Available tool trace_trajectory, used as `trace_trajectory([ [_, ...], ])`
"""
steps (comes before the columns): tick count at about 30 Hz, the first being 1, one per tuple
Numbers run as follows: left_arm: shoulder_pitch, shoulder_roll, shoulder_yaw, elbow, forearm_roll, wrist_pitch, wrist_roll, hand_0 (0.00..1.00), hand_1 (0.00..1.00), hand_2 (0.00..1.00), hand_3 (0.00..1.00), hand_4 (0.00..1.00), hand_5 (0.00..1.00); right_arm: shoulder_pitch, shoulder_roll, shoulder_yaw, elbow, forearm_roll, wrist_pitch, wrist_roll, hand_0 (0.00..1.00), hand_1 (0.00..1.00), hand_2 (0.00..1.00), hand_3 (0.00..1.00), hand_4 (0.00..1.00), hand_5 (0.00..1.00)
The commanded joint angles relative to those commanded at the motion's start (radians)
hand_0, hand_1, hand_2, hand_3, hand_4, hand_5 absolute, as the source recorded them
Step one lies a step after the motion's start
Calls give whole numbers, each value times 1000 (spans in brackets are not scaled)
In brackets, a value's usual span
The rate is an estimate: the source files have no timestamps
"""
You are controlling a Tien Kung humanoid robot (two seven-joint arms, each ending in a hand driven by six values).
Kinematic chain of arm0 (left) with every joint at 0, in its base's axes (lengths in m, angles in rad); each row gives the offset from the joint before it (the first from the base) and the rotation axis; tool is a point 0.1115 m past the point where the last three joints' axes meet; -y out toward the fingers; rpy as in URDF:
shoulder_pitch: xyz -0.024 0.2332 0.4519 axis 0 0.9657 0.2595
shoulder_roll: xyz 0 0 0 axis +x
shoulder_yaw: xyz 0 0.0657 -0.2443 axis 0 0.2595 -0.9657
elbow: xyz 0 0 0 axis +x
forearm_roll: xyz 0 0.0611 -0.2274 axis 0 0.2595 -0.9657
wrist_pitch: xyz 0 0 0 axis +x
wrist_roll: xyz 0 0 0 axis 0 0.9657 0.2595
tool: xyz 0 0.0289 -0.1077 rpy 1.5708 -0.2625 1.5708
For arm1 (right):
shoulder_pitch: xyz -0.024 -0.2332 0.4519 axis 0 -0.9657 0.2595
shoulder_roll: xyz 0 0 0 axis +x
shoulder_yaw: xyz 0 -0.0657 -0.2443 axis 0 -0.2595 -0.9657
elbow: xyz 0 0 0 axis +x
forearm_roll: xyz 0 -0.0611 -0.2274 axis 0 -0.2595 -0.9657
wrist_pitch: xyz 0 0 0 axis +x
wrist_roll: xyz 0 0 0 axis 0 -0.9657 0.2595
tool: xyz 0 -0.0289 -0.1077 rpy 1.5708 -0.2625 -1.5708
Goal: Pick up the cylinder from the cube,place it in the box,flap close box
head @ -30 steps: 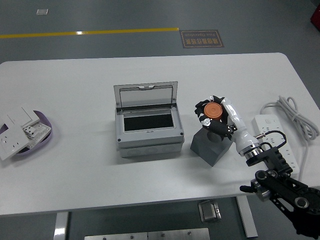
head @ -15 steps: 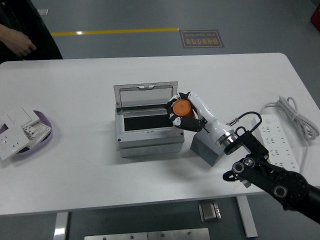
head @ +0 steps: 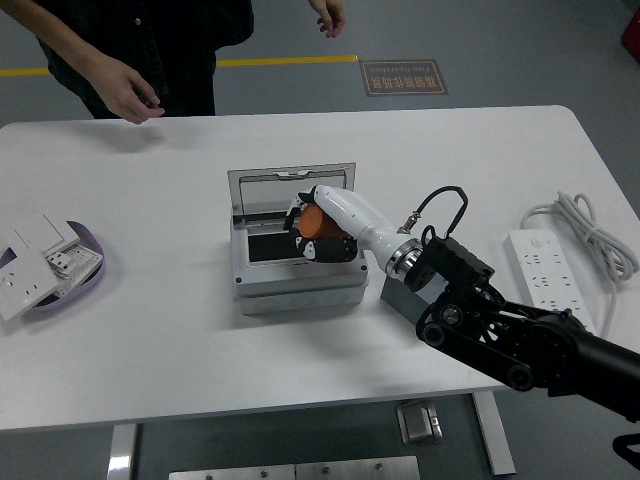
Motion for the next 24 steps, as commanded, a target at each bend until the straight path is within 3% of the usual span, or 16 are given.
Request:
trace_trajectory([
  [1,0,0,0,0,1,0,0,617,640,628,635,692,249,2,2,-3,-3,-20,0,-7,188,324,388,290,2,2],
  [6,0,0,-2,0,4,0,2,617,640,628,635,692,249,12,8,-13,-17,-130,7,-28,188,324,388,290,2,2],
  [7,0,0,-3,0,4,0,2,617,640,628,635,691,249,14,9,-13,-19,-145,8,-29,438,479,495,449,293,2],
  [12,1,1,-3,0,3,0,2,617,640,628,635,691,249,20,11,-17,-25,-175,4,-26,438,479,495,449,293,2],
  [13,0,2,-3,0,4,0,2,617,640,628,635,692,249,22,11,-19,-26,-177,4,-26,631,615,592,583,525,2],
  [18,-1,2,-2,0,4,0,2,617,640,628,635,692,249,29,15,-30,-30,-184,2,-24,631,615,592,583,525,2],
  [19,-1,2,-2,-1,4,0,2,617,640,628,636,692,249,31,15,-32,-31,-186,2,-23,696,636,643,651,509,126],
  [24,-1,2,-1,-1,4,0,2,617,640,628,636,692,249,35,18,-39,-36,-193,5,-22,696,636,643,651,509,126],
])
